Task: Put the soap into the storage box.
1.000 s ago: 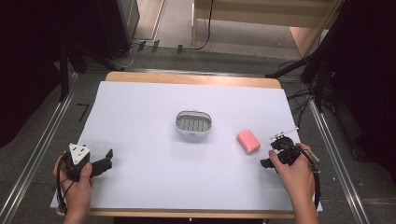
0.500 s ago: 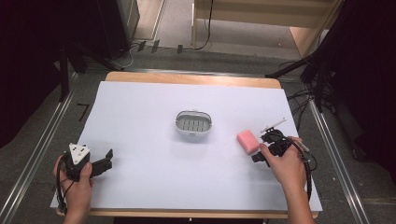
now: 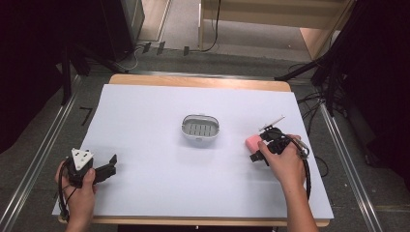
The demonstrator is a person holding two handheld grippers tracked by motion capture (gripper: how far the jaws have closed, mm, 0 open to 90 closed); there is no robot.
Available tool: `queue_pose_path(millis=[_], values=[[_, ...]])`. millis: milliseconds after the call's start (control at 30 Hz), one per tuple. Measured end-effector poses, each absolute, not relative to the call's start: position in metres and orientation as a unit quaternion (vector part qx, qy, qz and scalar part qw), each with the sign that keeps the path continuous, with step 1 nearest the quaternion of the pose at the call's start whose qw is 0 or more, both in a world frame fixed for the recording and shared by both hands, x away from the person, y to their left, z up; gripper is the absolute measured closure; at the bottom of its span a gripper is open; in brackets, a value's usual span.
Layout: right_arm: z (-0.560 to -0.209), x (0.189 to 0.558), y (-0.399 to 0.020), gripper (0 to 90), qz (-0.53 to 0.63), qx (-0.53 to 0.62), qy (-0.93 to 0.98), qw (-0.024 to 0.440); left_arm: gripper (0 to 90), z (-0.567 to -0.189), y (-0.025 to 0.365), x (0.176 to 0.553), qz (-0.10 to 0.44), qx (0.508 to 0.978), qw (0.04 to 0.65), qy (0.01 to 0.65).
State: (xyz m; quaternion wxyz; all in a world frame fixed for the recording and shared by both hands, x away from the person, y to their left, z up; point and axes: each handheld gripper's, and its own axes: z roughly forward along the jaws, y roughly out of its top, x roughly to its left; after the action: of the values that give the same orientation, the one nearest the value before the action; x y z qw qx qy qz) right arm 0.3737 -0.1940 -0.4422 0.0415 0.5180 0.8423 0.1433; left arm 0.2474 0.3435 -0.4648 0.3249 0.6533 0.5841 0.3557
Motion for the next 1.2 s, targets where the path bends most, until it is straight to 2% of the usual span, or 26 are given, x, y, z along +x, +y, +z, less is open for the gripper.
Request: queue_pose_path(millis=[233, 300, 400, 433, 700, 733, 767, 800, 967, 1200], values=[[-0.441, 0.383, -0.189, 7.4, 0.145, 0.523, 0.839, 0.039, 9.0, -0.465, 0.344, 0.248, 0.355, 0.653, 0.327, 0.584], [-0.440, 0.385, -0.188, 15.2, 0.147, 0.523, 0.839, 0.036, 8.9, -0.465, 0.344, 0.248, 0.355, 0.653, 0.327, 0.584], [-0.439, 0.388, -0.186, 16.4, 0.149, 0.521, 0.840, 0.033, 9.0, -0.465, 0.344, 0.248, 0.355, 0.653, 0.327, 0.584], [-0.439, 0.391, -0.185, 20.9, 0.148, 0.522, 0.840, 0.032, 9.0, -0.465, 0.344, 0.248, 0.355, 0.653, 0.327, 0.584], [-0.444, 0.399, -0.181, 26.1, 0.131, 0.519, 0.844, 0.031, 8.9, -0.465, 0.344, 0.248, 0.354, 0.653, 0.326, 0.584], [-0.446, 0.400, -0.181, 32.4, 0.127, 0.517, 0.846, 0.035, 9.0, -0.465, 0.344, 0.248, 0.354, 0.654, 0.326, 0.584], [-0.446, 0.400, -0.181, 32.4, 0.127, 0.517, 0.846, 0.035, 9.0, -0.465, 0.344, 0.248, 0.354, 0.654, 0.326, 0.584], [-0.447, 0.401, -0.182, 36.1, 0.128, 0.516, 0.846, 0.037, 9.0, -0.465, 0.344, 0.248, 0.354, 0.654, 0.326, 0.584], [-0.448, 0.404, -0.183, 37.2, 0.135, 0.518, 0.844, 0.023, 9.0, -0.465, 0.344, 0.248, 0.353, 0.653, 0.326, 0.585], [-0.448, 0.407, -0.176, 37.9, 0.122, 0.509, 0.851, 0.039, 9.0, -0.465, 0.344, 0.248, 0.354, 0.653, 0.325, 0.585]])
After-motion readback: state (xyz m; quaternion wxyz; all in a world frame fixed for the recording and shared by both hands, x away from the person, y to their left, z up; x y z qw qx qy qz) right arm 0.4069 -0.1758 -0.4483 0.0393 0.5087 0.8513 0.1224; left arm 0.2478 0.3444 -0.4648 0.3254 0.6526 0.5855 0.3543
